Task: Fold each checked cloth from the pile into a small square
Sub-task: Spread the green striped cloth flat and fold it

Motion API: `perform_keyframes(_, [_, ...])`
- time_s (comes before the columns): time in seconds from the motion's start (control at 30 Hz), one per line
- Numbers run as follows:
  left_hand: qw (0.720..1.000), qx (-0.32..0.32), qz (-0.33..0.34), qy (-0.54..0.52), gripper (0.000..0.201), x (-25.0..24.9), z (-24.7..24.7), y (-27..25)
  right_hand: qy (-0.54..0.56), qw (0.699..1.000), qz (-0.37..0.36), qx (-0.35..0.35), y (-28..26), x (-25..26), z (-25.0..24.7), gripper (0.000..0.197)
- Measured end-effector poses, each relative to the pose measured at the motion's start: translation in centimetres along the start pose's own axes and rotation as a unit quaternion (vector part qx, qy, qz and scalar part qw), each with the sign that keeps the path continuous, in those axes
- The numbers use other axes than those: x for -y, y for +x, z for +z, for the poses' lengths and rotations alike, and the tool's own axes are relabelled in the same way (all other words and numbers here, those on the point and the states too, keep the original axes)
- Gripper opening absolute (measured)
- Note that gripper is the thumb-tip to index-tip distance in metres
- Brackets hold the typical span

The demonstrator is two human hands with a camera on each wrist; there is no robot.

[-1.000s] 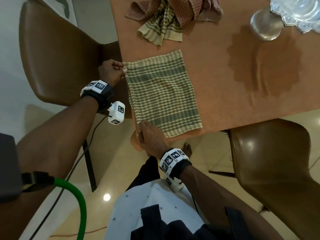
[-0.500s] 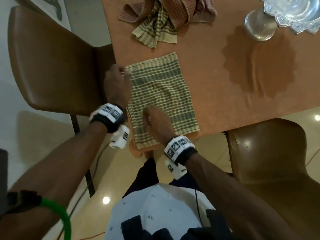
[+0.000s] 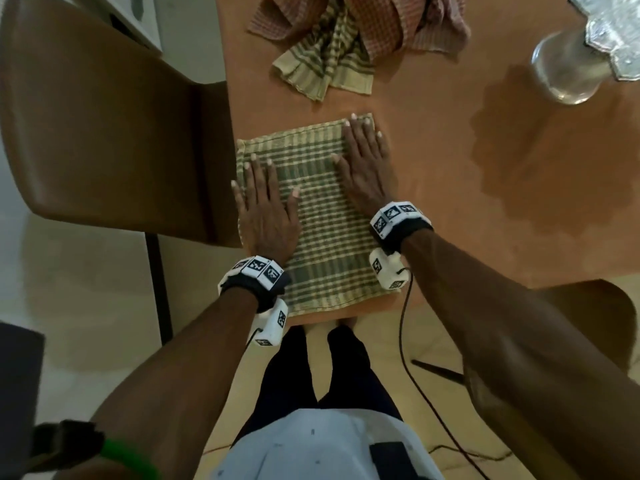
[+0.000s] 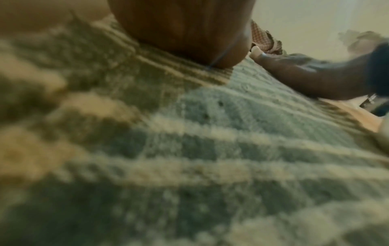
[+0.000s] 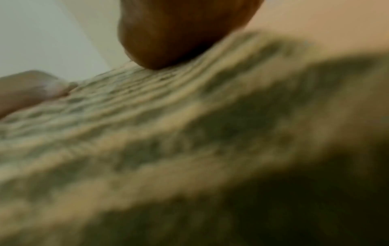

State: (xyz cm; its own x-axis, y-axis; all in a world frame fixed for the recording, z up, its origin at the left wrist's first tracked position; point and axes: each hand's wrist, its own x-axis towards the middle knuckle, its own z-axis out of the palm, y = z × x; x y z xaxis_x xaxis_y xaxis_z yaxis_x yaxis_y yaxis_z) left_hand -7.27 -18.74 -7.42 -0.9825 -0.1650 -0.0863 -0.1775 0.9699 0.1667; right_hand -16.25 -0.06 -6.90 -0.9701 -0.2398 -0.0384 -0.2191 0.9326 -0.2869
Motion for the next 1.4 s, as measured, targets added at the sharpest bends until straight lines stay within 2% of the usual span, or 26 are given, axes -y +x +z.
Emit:
perform_keyframes(0.1, [1.000,0.011,-0.001,0.011,0.066,-0.6,-0.3,-0.1,0.018,0.999,-0.036,0.011,-1.0,4.0,0.0,0.060])
perform_keyframes(0.2, [1.000,0.016,0.022,0.014,0.062,-0.6,-0.2,-0.1,0.038,0.995,-0.066,0.057,-3.6,7.6,1.8,0.057])
perform_keyframes(0.3, [1.000,0.001,0.010,-0.008,0.064,-0.1,-0.3,-0.1,0.034,0.998,-0.037,0.043,-4.5,5.0,2.1,0.058])
perform_keyframes(0.4, [1.000,-0.004,-0.006,-0.008,0.066,-0.1,-0.7,-0.2,0.037,0.998,0.047,0.010,-4.7,0.6,0.3,0.064])
perform_keyframes(0.43, [1.000,-0.001,-0.011,-0.005,0.067,-0.3,-0.9,-0.1,0.043,0.998,0.055,0.011,-4.9,0.3,-0.2,0.066])
perform_keyframes(0.5, [1.000,-0.002,-0.021,-0.005,0.066,-1.3,-1.2,-0.2,0.063,0.998,0.024,0.007,-6.0,2.4,-0.5,0.064])
perform_keyframes(0.6, [0.999,-0.003,0.023,-0.031,0.060,-3.1,-0.6,-2.0,0.096,0.995,0.000,0.023,-9.3,6.4,1.1,0.058])
perform_keyframes(0.67, [0.999,0.001,0.027,-0.037,0.059,-2.8,0.0,-3.6,0.076,0.997,0.018,0.025,-11.6,5.4,1.7,0.057])
perform_keyframes(0.77, [0.999,0.001,-0.005,-0.044,0.064,-1.5,0.1,-4.4,0.059,0.996,0.063,0.015,-14.0,1.1,1.0,0.060])
perform_keyframes(0.83, [0.999,-0.007,-0.013,-0.040,0.063,-1.9,-0.5,-4.4,0.063,0.993,0.094,0.017,-14.4,0.6,0.0,0.061])
perform_keyframes(1.0, [0.995,-0.008,0.063,-0.079,0.056,-4.6,0.4,-6.4,0.125,0.992,0.016,0.000,-12.9,6.0,0.5,0.057])
perform_keyframes(1.07, [0.998,0.012,0.042,-0.048,0.056,-3.4,0.8,-7.6,0.104,0.994,0.004,0.025,-14.1,4.3,1.3,0.057])
perform_keyframes(1.13, [0.999,0.006,0.016,-0.030,0.057,-2.0,0.6,-8.1,0.075,0.997,-0.003,0.016,-15.2,1.9,1.7,0.056])
perform_keyframes(1.27, [0.998,-0.005,-0.054,-0.012,0.064,-0.6,-0.4,-8.8,0.052,0.996,0.074,0.004,-16.4,-0.6,0.8,0.059])
perform_keyframes(1.33, [0.999,-0.004,-0.054,-0.006,0.065,-1.6,-0.7,-8.8,0.066,0.993,0.093,0.001,-15.8,0.7,0.5,0.060])
perform_keyframes(1.4, [1.000,-0.004,-0.012,-0.015,0.061,-3.5,-0.6,-8.5,0.081,0.995,0.050,0.005,-14.2,3.4,0.4,0.058])
